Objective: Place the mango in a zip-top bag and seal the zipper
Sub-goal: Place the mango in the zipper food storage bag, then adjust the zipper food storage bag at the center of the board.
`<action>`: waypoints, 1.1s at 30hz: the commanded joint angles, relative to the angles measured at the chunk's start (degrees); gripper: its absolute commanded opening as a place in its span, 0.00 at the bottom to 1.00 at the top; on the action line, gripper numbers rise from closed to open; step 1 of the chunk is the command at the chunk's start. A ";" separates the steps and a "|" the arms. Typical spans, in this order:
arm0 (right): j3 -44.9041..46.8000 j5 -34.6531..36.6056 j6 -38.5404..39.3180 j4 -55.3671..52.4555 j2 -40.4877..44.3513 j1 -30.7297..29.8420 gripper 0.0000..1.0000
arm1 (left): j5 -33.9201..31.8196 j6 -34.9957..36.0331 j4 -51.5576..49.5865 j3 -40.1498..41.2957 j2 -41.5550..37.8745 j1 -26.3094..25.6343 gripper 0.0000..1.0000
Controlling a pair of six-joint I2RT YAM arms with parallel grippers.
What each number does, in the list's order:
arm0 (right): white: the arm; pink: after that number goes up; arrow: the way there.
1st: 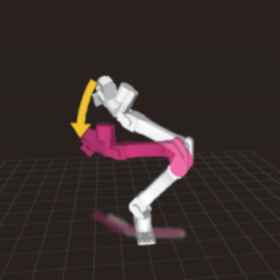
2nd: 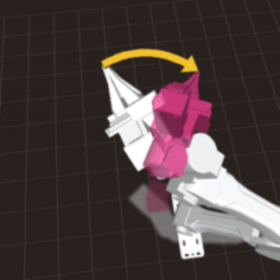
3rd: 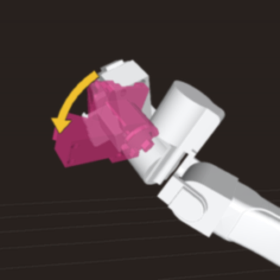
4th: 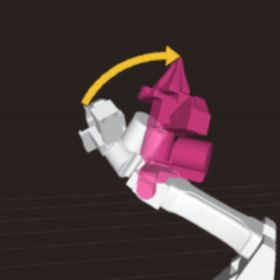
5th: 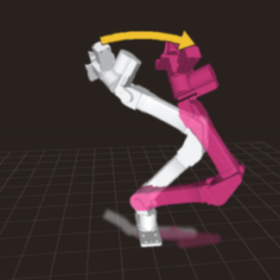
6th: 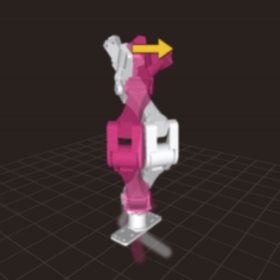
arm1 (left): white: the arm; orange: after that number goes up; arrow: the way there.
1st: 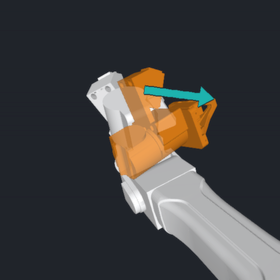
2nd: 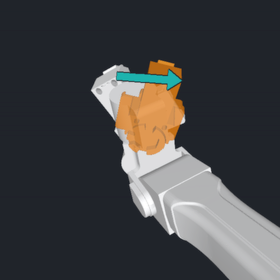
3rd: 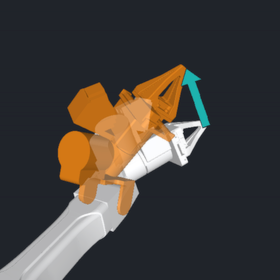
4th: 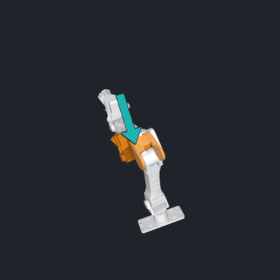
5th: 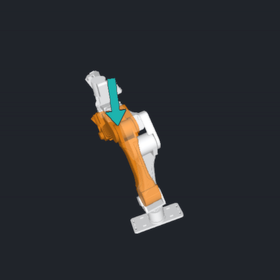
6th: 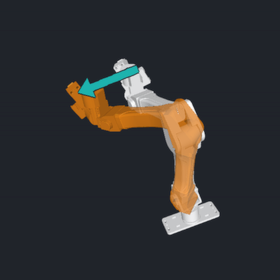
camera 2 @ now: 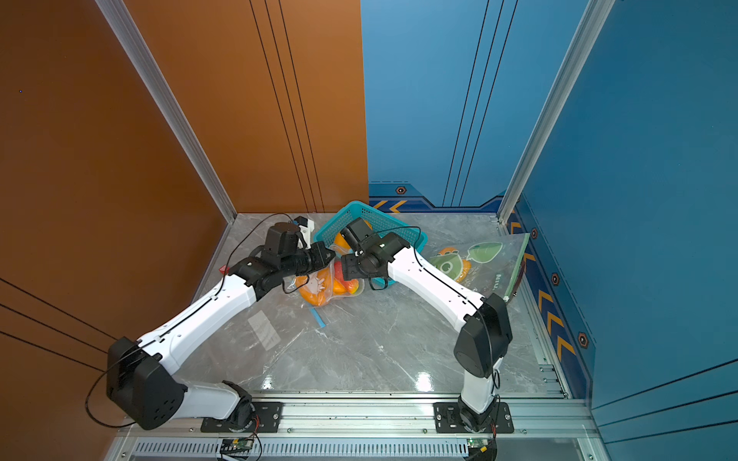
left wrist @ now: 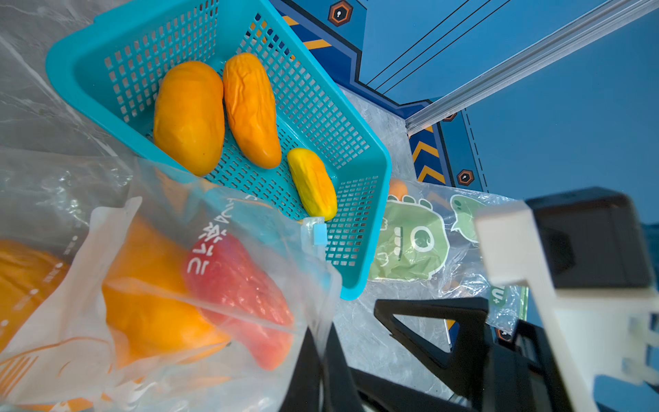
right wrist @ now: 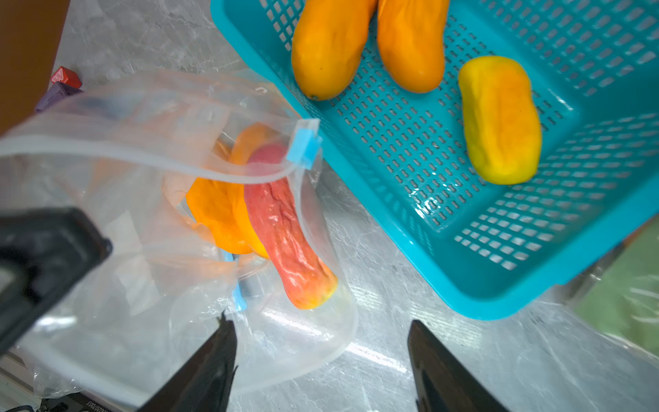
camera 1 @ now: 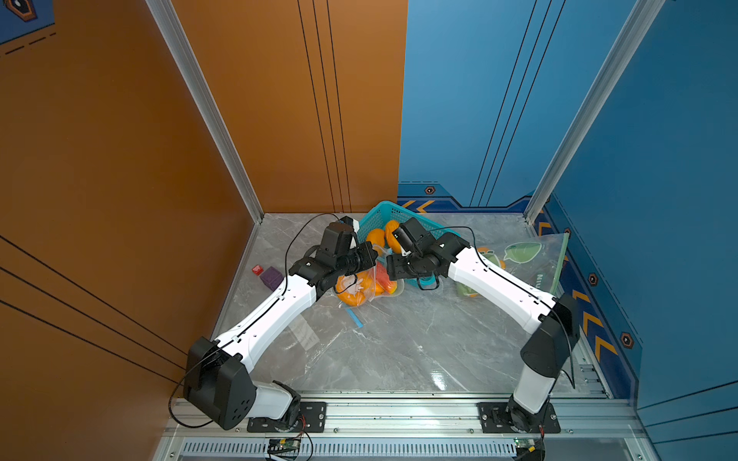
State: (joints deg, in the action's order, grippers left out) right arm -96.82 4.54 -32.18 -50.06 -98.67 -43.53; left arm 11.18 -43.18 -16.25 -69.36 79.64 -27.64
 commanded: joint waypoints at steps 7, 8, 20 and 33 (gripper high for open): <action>23.61 -1.40 -18.12 22.61 11.87 1.49 0.74 | -0.83 -1.03 0.54 -2.34 -0.09 0.49 0.00; 24.49 -2.00 -18.88 24.28 11.69 1.55 0.72 | -0.81 -1.03 0.69 -2.32 -0.09 0.49 0.00; 25.24 -5.35 -21.42 31.42 4.49 1.79 0.57 | -1.05 -1.69 1.17 -2.35 -0.12 0.53 0.00; 17.26 -3.73 -11.59 24.81 2.01 2.31 0.03 | -1.37 -1.06 1.67 -2.78 -1.83 0.71 0.00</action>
State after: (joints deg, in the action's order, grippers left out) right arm -74.08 -0.21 -49.54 -21.58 -96.73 -41.67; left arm 10.55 -44.66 -16.10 -70.11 79.61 -27.42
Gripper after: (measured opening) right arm 0.048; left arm 0.045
